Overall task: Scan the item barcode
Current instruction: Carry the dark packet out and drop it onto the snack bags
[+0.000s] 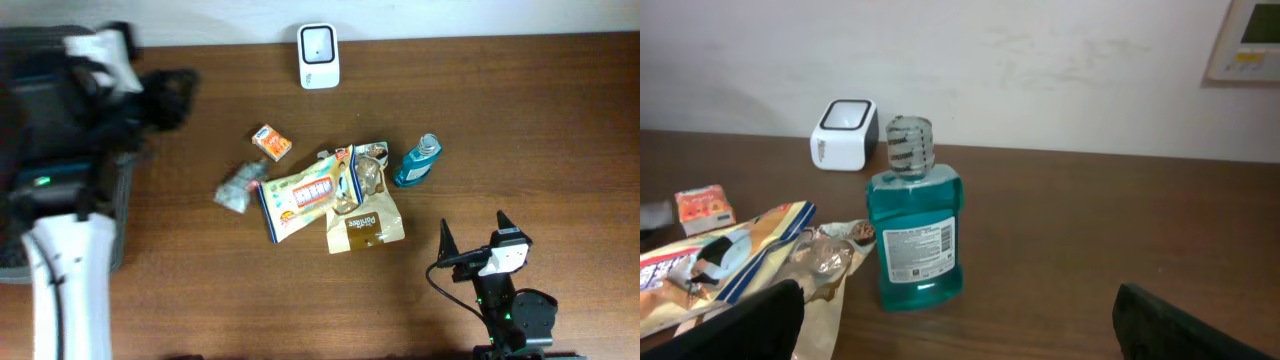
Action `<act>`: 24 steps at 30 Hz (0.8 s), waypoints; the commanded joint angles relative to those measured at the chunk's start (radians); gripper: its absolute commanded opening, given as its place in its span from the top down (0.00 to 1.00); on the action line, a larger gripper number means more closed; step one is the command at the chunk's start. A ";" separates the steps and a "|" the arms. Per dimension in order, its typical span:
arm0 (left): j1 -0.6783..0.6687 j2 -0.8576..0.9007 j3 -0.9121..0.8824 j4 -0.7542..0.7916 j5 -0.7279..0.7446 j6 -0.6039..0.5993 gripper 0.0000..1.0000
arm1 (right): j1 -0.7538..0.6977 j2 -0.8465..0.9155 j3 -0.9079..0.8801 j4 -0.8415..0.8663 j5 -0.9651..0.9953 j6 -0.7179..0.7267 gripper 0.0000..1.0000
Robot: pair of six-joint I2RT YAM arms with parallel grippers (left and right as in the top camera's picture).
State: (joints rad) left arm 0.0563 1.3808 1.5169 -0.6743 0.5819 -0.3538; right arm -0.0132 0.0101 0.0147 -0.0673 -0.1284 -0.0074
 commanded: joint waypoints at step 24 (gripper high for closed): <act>-0.348 0.003 0.012 -0.252 -0.434 0.117 0.20 | 0.001 -0.006 -0.009 -0.002 0.006 0.000 0.02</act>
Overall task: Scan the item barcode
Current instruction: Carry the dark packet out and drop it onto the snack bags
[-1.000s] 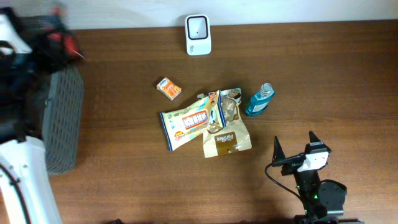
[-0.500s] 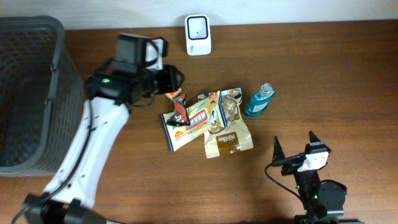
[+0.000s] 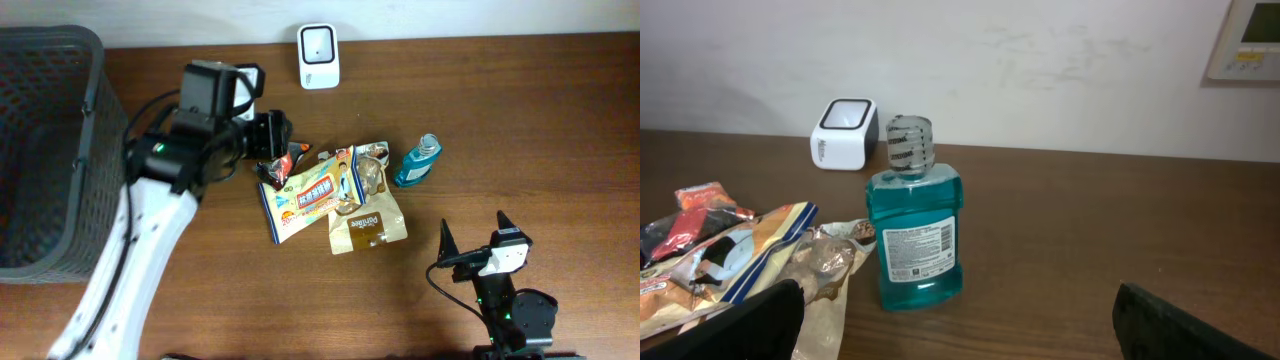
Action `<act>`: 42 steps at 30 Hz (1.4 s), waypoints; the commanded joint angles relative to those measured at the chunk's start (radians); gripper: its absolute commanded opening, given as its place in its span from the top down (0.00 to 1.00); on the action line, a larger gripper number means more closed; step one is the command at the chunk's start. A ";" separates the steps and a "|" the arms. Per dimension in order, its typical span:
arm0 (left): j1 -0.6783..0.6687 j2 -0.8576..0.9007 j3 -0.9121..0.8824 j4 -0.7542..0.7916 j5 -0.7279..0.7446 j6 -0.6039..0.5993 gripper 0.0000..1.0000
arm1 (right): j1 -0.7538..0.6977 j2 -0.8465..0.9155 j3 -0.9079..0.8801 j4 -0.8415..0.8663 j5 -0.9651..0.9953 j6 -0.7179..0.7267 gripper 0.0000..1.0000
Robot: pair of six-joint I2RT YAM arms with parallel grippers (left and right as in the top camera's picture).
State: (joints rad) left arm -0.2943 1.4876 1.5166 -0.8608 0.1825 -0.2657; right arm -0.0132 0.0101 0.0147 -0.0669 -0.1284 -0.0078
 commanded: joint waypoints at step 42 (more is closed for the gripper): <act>0.002 -0.335 0.012 -0.483 -0.094 0.029 0.01 | 0.001 -0.006 -0.009 -0.002 0.006 0.001 0.02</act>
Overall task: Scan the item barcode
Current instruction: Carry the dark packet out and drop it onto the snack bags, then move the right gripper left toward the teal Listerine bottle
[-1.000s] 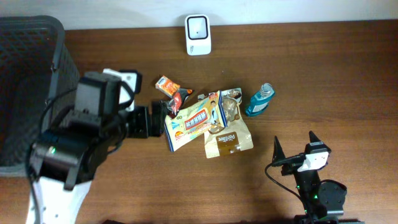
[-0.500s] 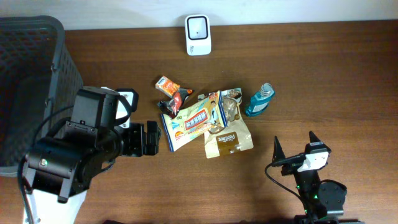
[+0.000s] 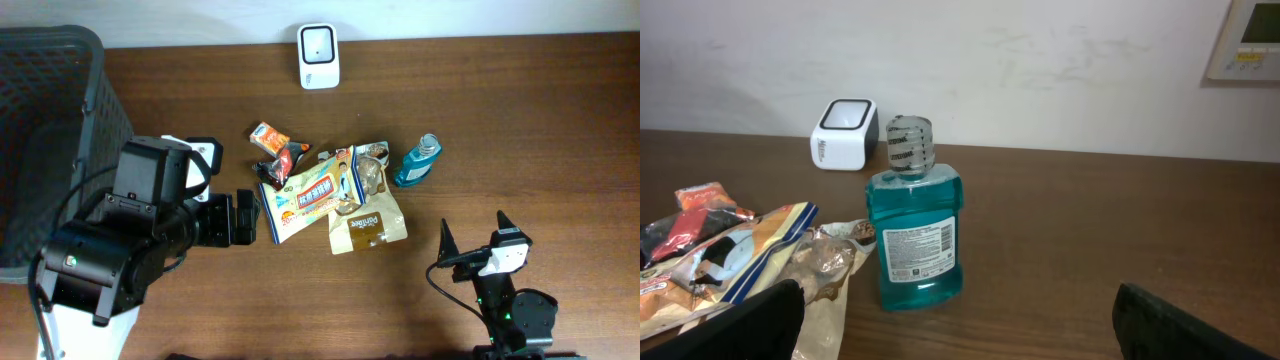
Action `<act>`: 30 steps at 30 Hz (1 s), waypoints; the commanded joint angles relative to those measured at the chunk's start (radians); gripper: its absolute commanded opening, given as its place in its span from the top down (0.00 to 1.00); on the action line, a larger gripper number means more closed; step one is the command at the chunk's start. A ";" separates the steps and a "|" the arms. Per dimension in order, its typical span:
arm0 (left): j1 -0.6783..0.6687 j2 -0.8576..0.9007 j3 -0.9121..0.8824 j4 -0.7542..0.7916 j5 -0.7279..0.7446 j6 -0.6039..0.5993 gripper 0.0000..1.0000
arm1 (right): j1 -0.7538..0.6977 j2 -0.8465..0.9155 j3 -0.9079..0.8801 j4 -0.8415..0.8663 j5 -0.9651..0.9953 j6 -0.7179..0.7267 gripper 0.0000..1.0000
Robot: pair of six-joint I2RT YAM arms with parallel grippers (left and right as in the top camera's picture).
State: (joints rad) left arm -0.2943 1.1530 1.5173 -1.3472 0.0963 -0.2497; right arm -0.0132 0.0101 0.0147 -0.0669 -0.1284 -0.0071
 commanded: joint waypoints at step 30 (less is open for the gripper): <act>0.002 0.063 0.006 0.037 -0.008 0.012 0.01 | 0.001 -0.006 -0.009 -0.001 0.005 0.000 0.02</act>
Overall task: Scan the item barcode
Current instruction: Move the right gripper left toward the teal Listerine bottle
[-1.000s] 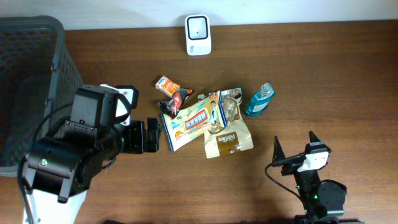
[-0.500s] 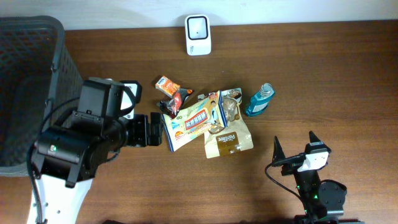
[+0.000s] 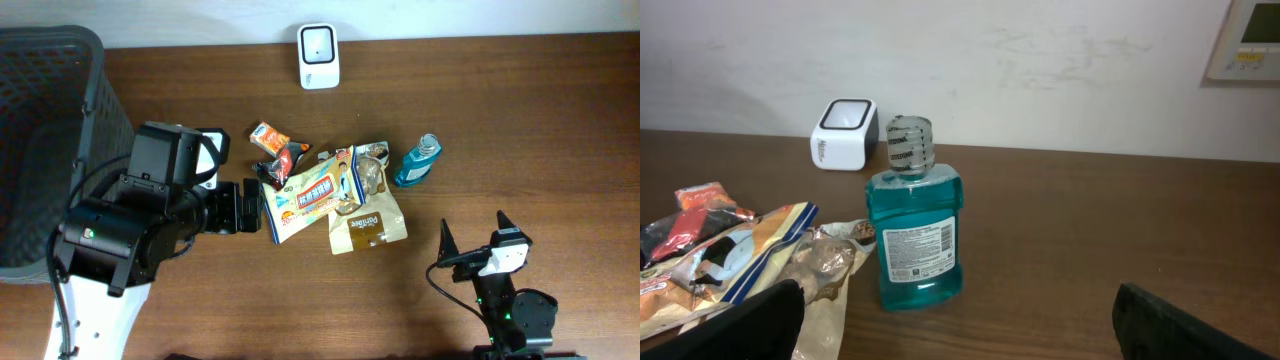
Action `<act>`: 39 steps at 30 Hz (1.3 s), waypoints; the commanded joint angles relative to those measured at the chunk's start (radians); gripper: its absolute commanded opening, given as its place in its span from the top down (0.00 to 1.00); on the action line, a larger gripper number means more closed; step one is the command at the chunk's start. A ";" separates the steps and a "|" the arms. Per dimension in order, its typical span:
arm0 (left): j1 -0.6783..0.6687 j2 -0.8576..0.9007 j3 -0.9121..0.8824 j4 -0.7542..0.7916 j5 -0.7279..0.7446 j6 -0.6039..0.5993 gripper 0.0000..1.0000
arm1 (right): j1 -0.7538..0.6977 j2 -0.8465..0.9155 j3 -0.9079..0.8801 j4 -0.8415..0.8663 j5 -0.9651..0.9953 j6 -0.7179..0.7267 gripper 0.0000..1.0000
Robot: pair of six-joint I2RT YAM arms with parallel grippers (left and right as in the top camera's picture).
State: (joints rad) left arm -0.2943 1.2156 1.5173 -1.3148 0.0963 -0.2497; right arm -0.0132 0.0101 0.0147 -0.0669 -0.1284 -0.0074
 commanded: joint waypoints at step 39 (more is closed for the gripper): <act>0.002 0.001 0.006 0.012 -0.008 0.012 0.01 | -0.001 0.246 0.442 0.111 -0.593 0.279 0.02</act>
State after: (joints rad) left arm -0.2943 1.2160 1.5173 -1.3041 0.0963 -0.2497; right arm -0.0132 0.1402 0.3035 0.1471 -0.7414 0.3508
